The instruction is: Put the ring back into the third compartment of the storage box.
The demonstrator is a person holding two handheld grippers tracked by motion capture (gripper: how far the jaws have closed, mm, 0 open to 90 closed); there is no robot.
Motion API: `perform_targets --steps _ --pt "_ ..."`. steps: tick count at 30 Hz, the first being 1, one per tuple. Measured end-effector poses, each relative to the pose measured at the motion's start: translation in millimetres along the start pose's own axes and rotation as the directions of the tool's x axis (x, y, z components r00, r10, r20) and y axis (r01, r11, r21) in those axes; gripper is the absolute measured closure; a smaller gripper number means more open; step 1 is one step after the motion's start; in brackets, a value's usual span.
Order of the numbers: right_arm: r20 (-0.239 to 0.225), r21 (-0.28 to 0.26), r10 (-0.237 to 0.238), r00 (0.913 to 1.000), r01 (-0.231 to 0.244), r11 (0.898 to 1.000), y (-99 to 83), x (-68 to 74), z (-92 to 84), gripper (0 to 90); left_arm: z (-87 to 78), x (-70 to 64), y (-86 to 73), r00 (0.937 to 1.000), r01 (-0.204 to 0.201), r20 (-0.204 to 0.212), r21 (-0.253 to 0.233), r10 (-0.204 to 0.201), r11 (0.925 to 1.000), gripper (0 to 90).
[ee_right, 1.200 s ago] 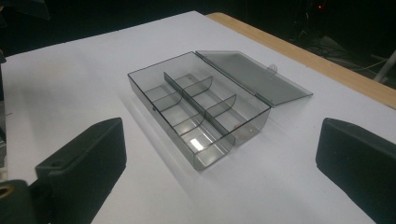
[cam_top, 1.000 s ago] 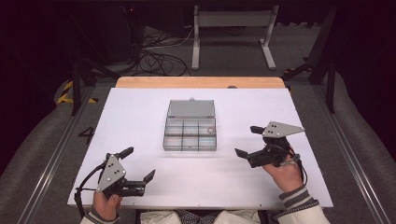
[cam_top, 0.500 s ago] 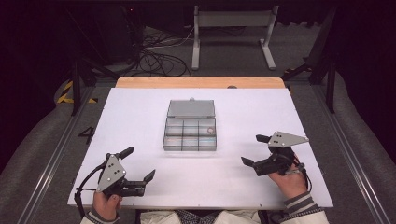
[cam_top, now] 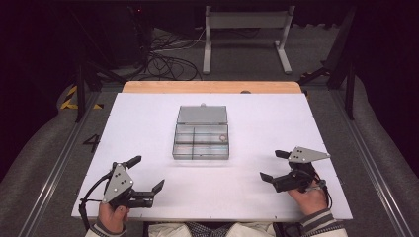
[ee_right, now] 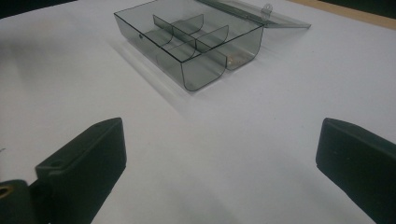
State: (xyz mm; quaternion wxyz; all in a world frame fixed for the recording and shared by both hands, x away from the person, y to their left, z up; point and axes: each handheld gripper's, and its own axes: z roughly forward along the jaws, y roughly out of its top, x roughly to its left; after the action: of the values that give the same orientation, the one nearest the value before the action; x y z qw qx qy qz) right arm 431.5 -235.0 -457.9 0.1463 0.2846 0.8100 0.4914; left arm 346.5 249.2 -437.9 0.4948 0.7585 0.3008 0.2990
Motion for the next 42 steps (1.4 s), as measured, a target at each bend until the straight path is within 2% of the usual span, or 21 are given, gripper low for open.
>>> perform_targets --steps 12,15,18,22,42 --pt "-0.005 0.052 0.047 0.9989 -0.047 0.998 -20.9 -2.0 1.6 2.3 -2.2 1.3 -1.7 0.9999 -0.014 -0.008 0.007 0.014 0.9999 3.2" --pt "0.006 0.044 0.041 0.9991 -0.041 0.998 -18.6 -2.6 2.0 2.3 -2.6 0.8 -1.8 1.0 -0.001 -0.003 0.002 0.001 1.0 3.2" --pt "0.016 0.017 0.034 0.9993 -0.034 0.999 -15.4 -1.9 -1.5 2.3 -3.3 1.1 -1.2 1.0 -0.01 -0.001 0.003 0.01 0.9999 3.2" --pt "0.036 0.023 0.014 0.9993 -0.014 1.0 -15.2 -0.8 -2.8 2.3 -2.5 0.7 -1.6 1.0 -0.002 0.001 0.001 0.002 1.0 3.2" --pt "0.026 0.033 0.009 0.9996 -0.01 0.999 -15.8 1.4 -0.5 2.3 -2.8 0.8 -1.0 1.0 -0.005 0.001 0.003 0.005 1.0 3.2"
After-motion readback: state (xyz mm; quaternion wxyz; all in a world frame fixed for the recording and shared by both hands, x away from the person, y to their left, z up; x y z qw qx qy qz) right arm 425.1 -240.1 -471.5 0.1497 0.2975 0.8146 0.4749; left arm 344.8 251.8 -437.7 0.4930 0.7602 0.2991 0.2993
